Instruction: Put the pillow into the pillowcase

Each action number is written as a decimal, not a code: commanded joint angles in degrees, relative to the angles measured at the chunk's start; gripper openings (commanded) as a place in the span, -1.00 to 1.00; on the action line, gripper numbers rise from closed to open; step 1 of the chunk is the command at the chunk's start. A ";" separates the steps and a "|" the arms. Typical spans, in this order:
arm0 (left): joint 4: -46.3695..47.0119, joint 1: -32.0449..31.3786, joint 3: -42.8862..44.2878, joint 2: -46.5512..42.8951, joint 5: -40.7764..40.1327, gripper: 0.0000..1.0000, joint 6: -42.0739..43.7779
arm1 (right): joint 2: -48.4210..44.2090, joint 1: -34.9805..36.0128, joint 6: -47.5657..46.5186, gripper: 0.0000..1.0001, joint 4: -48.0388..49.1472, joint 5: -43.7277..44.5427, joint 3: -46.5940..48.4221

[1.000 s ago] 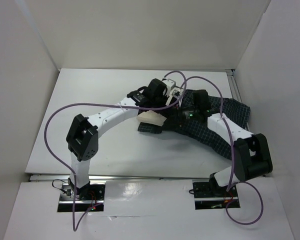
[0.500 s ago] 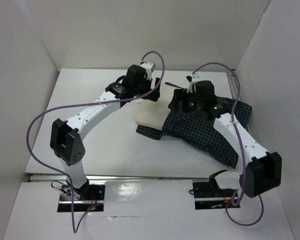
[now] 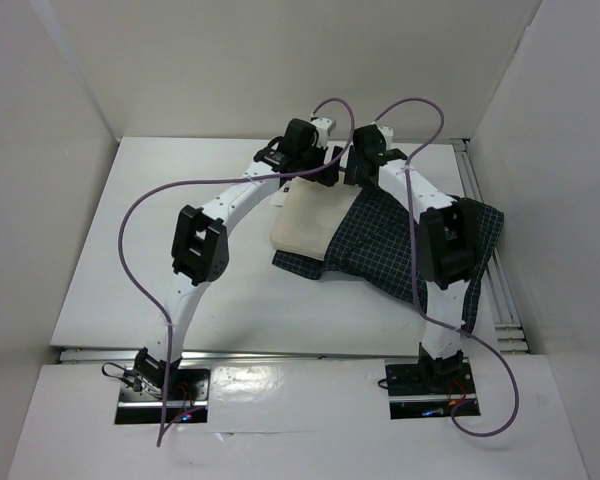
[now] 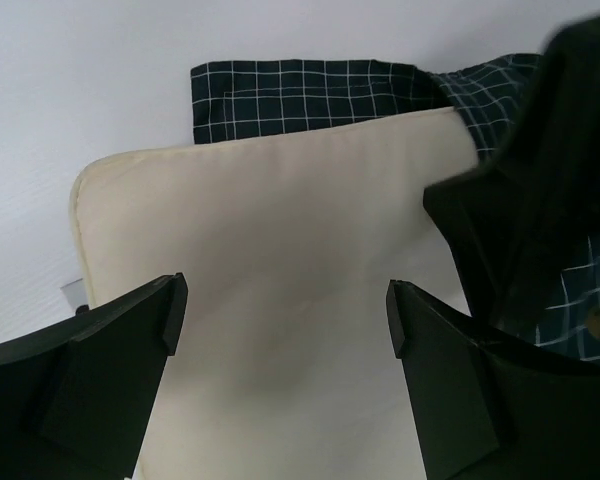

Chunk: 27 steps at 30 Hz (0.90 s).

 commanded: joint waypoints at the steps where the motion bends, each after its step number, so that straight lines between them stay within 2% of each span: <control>1: 5.25 -0.54 3.70 2.34 1.52 1.00 2.18 | 5.61 -1.08 1.16 0.74 -5.91 6.68 7.60; 4: 3.66 -1.25 6.46 6.66 0.37 1.00 3.67 | 9.48 -1.70 2.12 0.63 -9.88 8.80 10.09; 5: 3.66 -2.03 6.46 7.27 -0.94 1.00 4.72 | 9.49 -1.70 2.12 0.45 -9.88 8.80 10.09; 10: 3.66 -4.41 4.96 9.38 -2.27 1.00 8.07 | 7.57 -1.70 2.12 -0.04 -7.52 7.66 7.82; 11: 3.14 -4.94 4.96 9.39 -1.40 0.93 8.07 | 7.03 -1.70 2.12 -0.10 -7.51 6.70 7.11; 12: 3.13 -4.94 4.96 10.00 -0.17 0.78 8.07 | 6.33 -1.70 2.12 -0.35 -6.47 6.17 6.58; 13: 2.61 -4.94 4.96 10.52 1.14 0.60 8.07 | 4.76 -1.70 2.12 -0.51 -5.15 5.55 6.06; 15: 2.61 -5.56 3.82 11.05 3.09 -0.56 8.07 | 3.08 -1.70 0.90 -0.91 -3.21 4.94 4.04; 16: 2.61 -6.17 3.82 11.06 3.09 -0.97 8.07 | 1.24 -1.70 0.20 -1.00 -0.33 3.45 2.98; 18: 2.61 -6.17 2.94 11.06 6.85 -1.00 10.00 | -0.44 -1.70 -2.26 -1.00 4.94 0.29 -0.44; 22: 2.61 -6.70 1.80 10.53 7.49 -1.00 9.22 | -3.08 -1.70 -6.21 -1.00 10.48 -10.07 -2.73; 25: 3.31 -6.70 1.18 8.60 9.32 -1.00 9.21 | -5.27 -1.70 -9.03 -1.00 16.45 -26.90 -4.67; 27: 3.93 -6.70 0.57 7.90 10.82 -1.00 9.21 | -5.80 -1.70 -9.65 -1.00 20.16 -33.09 -5.72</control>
